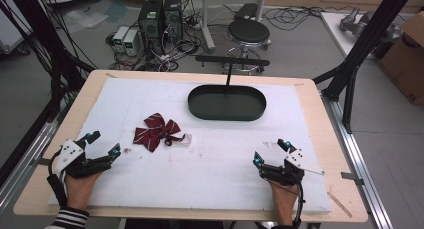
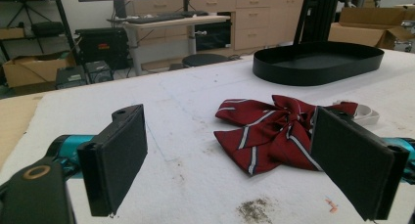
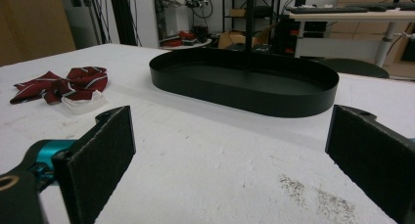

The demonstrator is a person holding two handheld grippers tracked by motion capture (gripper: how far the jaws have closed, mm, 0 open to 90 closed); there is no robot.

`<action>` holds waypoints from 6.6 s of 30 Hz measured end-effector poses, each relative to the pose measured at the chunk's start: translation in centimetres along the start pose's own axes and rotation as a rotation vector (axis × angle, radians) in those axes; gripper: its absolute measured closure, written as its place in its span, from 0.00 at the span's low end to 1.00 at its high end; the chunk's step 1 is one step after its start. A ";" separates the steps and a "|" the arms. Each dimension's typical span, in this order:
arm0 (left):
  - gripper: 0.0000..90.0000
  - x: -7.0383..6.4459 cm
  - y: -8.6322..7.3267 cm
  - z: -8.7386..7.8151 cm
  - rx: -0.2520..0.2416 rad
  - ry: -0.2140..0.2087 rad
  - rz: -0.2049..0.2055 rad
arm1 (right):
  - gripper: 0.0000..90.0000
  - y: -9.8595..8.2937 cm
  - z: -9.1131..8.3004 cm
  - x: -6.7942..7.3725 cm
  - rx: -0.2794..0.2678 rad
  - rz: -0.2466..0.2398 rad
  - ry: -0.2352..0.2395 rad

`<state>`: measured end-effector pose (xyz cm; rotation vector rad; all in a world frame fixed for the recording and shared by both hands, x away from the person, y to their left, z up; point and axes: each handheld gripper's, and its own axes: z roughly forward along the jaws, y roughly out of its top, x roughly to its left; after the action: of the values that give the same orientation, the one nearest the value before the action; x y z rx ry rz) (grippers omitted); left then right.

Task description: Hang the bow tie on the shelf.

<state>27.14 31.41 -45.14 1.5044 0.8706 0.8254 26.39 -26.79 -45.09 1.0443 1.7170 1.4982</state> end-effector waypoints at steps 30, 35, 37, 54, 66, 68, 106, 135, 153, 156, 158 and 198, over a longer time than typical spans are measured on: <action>0.16 0.2 -0.1 -0.3 -0.031 0.005 -0.029 | 0.04 -0.1 -0.3 0.1 -0.026 0.007 -0.008; 0.16 0.0 0.4 0.0 -0.038 -0.021 -0.036 | 0.04 -0.1 -0.3 0.1 -0.027 0.007 -0.008; 0.16 -0.4 0.9 0.1 -0.039 -0.035 -0.019 | 0.04 -0.1 -0.3 0.1 -0.026 0.007 -0.008; 0.16 -4.1 6.2 3.3 0.048 -0.241 0.111 | 0.04 -0.1 -0.3 0.1 -0.027 0.007 -0.009; 0.18 -7.0 9.0 6.9 0.160 -0.342 0.157 | 0.04 -0.1 -0.3 0.0 -0.034 0.003 -0.009; 0.18 -7.5 9.2 7.6 0.184 -0.351 0.168 | 0.04 -0.1 -0.3 0.0 -0.037 0.000 -0.010; 0.39 -14.0 8.0 17.2 0.660 -0.499 0.241 | 0.04 -0.2 -0.5 -0.1 -0.052 0.018 -0.010; 0.50 -14.4 6.3 19.5 0.825 -0.486 0.253 | 0.04 -0.3 -0.6 -0.2 -0.065 0.030 -0.015; 0.62 -14.6 6.2 20.1 0.879 -0.474 0.246 | 0.04 -0.3 -0.6 -0.2 -0.064 0.035 -0.013; 0.64 -14.5 6.1 20.3 0.897 -0.462 0.241 | 0.04 -0.3 -0.6 -0.2 -0.066 0.035 -0.015; 0.66 -14.4 6.0 20.4 0.907 -0.455 0.232 | 0.04 -0.3 -0.6 -0.2 -0.065 0.035 -0.014; 0.97 -11.9 8.9 18.8 0.616 -0.416 0.103 | 0.04 -0.3 -0.6 -0.2 -0.068 0.034 -0.016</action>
<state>38.61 11.43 -38.43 2.1761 0.7673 0.2890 25.88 -27.27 -45.26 1.0527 1.6330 1.5542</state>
